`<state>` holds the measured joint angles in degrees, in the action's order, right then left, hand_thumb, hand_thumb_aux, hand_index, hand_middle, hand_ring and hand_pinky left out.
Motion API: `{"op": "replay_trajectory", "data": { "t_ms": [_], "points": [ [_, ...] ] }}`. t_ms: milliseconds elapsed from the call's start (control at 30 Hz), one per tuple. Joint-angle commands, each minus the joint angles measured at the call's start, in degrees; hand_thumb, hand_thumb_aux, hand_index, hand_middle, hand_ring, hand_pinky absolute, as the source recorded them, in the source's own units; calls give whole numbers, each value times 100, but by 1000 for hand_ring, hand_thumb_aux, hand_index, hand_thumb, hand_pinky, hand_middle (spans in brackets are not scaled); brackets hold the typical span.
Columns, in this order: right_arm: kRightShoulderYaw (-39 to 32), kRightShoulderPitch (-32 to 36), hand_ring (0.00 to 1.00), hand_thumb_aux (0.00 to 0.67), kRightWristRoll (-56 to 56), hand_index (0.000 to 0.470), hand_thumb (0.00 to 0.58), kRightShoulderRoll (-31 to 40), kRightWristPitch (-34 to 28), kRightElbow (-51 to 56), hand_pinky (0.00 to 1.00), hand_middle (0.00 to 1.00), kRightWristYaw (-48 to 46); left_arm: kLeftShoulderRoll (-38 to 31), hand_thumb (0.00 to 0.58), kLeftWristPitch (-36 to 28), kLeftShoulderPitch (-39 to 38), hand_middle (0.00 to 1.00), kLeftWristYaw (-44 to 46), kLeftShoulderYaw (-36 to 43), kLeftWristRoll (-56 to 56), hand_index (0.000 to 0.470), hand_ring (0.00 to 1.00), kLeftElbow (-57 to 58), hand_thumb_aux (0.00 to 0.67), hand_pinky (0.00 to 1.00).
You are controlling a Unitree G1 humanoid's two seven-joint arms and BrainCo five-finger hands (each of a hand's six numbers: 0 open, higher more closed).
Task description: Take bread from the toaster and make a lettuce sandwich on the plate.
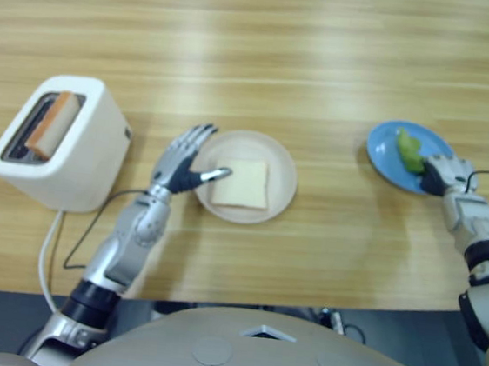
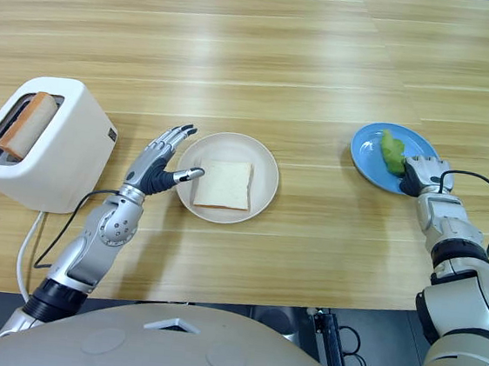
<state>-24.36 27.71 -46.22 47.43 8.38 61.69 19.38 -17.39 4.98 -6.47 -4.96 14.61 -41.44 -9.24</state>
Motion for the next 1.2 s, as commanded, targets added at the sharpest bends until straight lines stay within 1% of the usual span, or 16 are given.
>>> {"op": "replay_trajectory", "data": {
  "t_ms": [33, 133, 200, 400, 533, 600, 733, 800, 967, 1100, 1200],
  "points": [
    [202, -148, 1000, 670, 229, 460, 580, 134, 105, -400, 1000, 1000, 72, -60, 0, -15, -45, 0, -5, 13, -32, 0, 0, 121, 0, 0],
    [521, -429, 1000, 670, 425, 460, 580, 364, 30, -1189, 1000, 1000, 65, -56, 0, -3, -52, 0, -31, 15, -44, 0, 0, 156, 0, 0],
    [788, -693, 1000, 670, 526, 460, 580, 544, -109, -1893, 1000, 1000, 29, -56, 0, 2, -55, 0, -43, 7, -47, 0, 0, 166, 0, 0],
    [1867, -1604, 1000, 670, 716, 460, 580, 987, -770, -4173, 1000, 1000, -283, -61, 0, 44, -26, 0, -85, -1, -44, 0, 0, 218, 0, 0],
    [2374, -1957, 1000, 670, 640, 460, 580, 998, -1182, -5486, 1000, 1000, -706, -64, 0, 60, -4, 0, -123, -4, -40, 0, 0, 266, 0, 0],
    [2362, -2011, 1000, 670, 520, 460, 580, 807, -1344, -6139, 1000, 1000, -974, -60, 0, 64, 4, 0, -145, -6, -38, 0, 0, 288, 0, 0],
    [1752, -1822, 1000, 670, 109, 460, 580, 40, -1537, -6964, 1000, 1000, -1453, -39, 0, 74, 40, 0, -197, -8, -22, 0, 0, 336, 0, 0],
    [1353, -1663, 1000, 670, -128, 460, 580, -442, -1526, -7012, 1000, 1000, -1573, -36, 0, 90, 78, 0, -222, -25, 11, 0, 0, 384, 0, 0],
    [371, -1169, 1000, 670, -641, 460, 580, -1573, -1433, -6386, 1000, 1000, -1625, -62, 0, 167, 158, 0, -321, -250, 262, 0, 0, 502, 0, 0],
    [-126, -809, 1000, 670, -822, 460, 580, -2270, -1342, -5580, 1000, 1000, -1483, -1, 0, 254, 183, 0, -374, -581, 708, 0, 0, 564, 0, 0],
    [-429, -675, 1000, 670, -893, 460, 580, -2681, -1248, -4975, 1000, 1000, -1334, 85, 0, 338, 208, 0, -346, -773, 1111, 0, 0, 610, 0, 0]
  ]
}}
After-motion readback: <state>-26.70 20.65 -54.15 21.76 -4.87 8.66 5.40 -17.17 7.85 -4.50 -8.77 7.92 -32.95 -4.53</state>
